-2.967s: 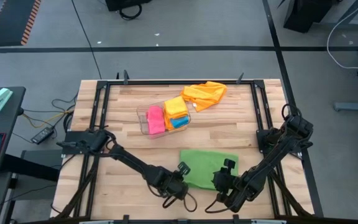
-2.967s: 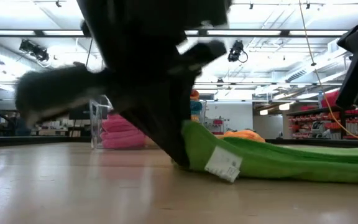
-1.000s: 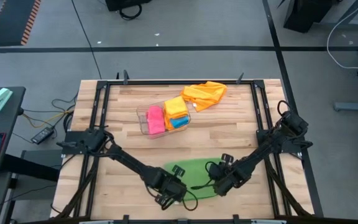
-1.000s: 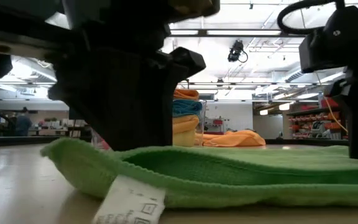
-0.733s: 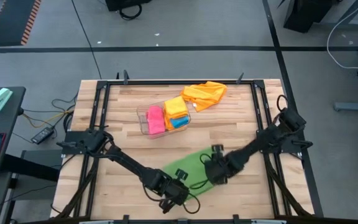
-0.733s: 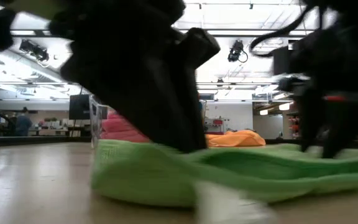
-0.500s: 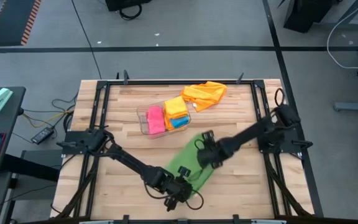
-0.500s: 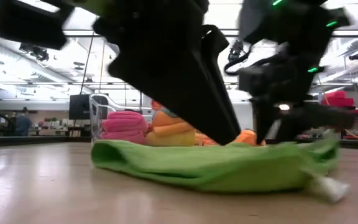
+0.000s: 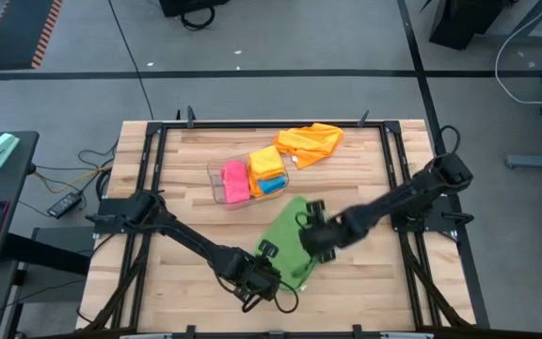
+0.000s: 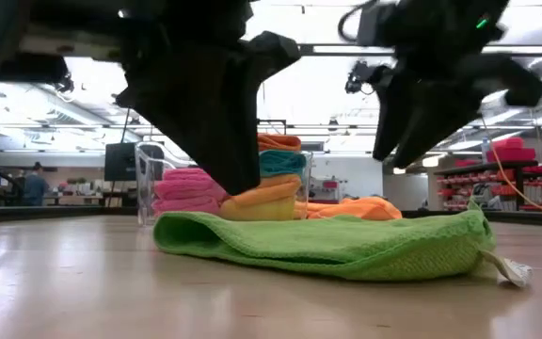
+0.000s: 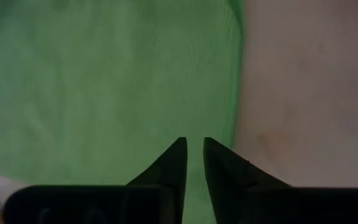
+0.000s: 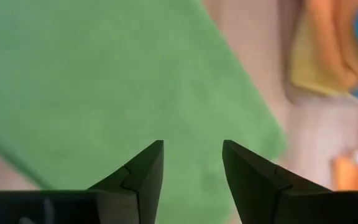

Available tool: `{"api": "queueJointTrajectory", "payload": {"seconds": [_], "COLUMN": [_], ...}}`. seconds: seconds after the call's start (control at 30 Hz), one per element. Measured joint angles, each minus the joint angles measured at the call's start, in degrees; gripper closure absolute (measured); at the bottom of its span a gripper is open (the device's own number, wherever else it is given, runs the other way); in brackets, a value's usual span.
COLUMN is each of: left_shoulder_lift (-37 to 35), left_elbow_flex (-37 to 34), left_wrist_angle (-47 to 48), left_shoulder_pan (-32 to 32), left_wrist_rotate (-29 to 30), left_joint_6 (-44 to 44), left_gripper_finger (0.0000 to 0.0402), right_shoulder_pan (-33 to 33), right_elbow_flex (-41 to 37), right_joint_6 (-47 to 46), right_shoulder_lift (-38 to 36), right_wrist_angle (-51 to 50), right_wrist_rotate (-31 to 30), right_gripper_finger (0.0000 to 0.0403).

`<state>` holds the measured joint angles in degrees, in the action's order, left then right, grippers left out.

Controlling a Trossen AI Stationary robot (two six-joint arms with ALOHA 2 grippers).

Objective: Fold microfiber towels
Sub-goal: Fold the green microfiber cloth

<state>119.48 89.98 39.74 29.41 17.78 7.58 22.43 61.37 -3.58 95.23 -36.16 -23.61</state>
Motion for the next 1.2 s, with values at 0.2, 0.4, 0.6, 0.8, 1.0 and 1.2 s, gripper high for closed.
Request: {"api": "queueJointTrajectory", "payload": {"seconds": [0.2,0.4,0.6,0.8,1.0,1.2], "left_shoulder_lift": [-0.02,-0.02,0.00,0.11,0.11,0.11], "left_elbow_flex": [0.02,0.02,0.02,0.02,0.02,0.02], "left_wrist_angle": [5.50,10.59,10.99,11.24,10.83,10.38], "left_shoulder_pan": [0.00,-0.04,0.41,0.76,0.70,0.70], "left_wrist_rotate": [0.42,0.41,-0.03,-4.41,-4.45,-4.45], "left_joint_6": [3.93,4.21,5.13,6.67,6.60,6.44], "left_gripper_finger": [0.0292,0.0245,0.0203,0.0187,0.0203,0.0218], "right_shoulder_pan": [8.38,13.51,15.54,16.94,18.28,18.11], "right_elbow_flex": [0.08,0.14,0.08,0.08,0.10,0.25], "right_joint_6": [-4.65,-6.15,-6.90,-6.23,-4.38,-7.78], "right_shoulder_lift": [1.35,6.15,12.54,15.38,20.12,22.46], "right_wrist_angle": [12.81,23.78,32.14,39.02,42.79,41.51], "right_wrist_rotate": [-0.32,-1.05,-1.54,-2.40,-2.36,-6.40], "right_gripper_finger": [0.0229,0.0221,0.0190,0.0178,0.0185,0.0187]}}
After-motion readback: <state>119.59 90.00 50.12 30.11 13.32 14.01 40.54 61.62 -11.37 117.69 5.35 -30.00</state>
